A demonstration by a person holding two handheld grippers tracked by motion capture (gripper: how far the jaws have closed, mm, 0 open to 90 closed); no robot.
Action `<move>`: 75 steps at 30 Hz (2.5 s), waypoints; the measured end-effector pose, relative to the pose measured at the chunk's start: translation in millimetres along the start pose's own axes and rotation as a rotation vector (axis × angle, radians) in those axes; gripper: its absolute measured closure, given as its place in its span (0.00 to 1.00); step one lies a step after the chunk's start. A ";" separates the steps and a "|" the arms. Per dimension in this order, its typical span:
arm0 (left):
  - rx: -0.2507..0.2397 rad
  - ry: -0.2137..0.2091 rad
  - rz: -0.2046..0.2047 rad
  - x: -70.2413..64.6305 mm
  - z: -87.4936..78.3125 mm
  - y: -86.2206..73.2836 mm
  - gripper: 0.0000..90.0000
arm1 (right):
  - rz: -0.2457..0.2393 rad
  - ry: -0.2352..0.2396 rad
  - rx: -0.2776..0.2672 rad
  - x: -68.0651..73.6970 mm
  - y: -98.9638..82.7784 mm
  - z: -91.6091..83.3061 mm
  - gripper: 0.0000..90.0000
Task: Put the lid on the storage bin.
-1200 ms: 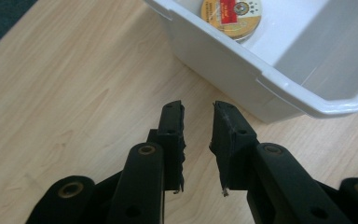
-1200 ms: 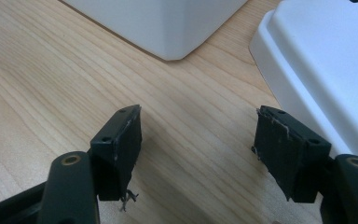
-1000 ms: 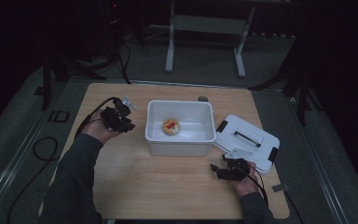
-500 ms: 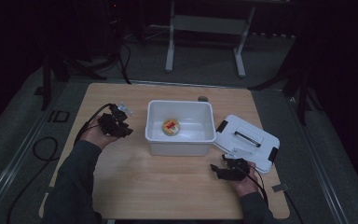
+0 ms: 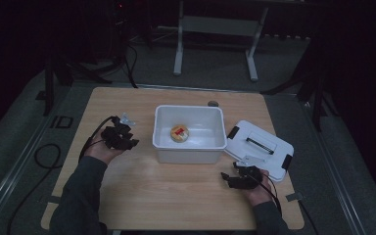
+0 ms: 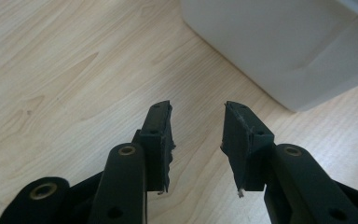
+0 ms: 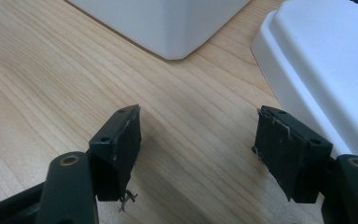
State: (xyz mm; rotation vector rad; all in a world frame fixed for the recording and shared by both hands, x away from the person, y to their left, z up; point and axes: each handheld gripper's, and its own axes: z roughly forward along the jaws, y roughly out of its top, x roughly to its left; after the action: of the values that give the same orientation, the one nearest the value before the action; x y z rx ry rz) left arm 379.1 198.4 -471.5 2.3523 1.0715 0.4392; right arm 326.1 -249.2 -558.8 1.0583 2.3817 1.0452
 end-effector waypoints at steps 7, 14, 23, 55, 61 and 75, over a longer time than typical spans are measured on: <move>-0.011 -0.005 -0.013 -1.5 11.8 -11.4 0.67 | 0.012 -0.016 0.043 3.2 4.8 -1.0 0.36; -0.019 -0.006 -0.017 -6.4 20.2 -20.7 0.64 | -0.018 -0.039 0.063 5.3 7.0 -6.0 0.45; -0.019 -0.019 -0.036 -13.4 29.6 -35.8 0.64 | -0.054 -0.045 0.031 9.2 15.3 -20.7 0.46; -0.135 -0.004 -0.063 -20.6 37.2 -61.1 0.63 | -0.139 -0.160 0.043 -35.7 41.8 -62.5 0.56; -0.143 -0.009 -0.050 -22.0 42.3 -62.9 0.62 | -0.137 -0.177 0.056 -46.2 45.3 -66.0 0.54; -0.140 -0.017 -0.045 -22.0 46.6 -64.3 0.61 | -0.195 -0.206 0.142 -70.5 63.8 -73.4 0.55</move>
State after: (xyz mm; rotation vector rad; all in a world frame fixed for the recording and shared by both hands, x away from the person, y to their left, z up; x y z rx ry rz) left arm 349.0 202.4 -548.1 2.2011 1.0496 0.4616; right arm 364.7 -308.7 -461.8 0.9089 2.3605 0.6751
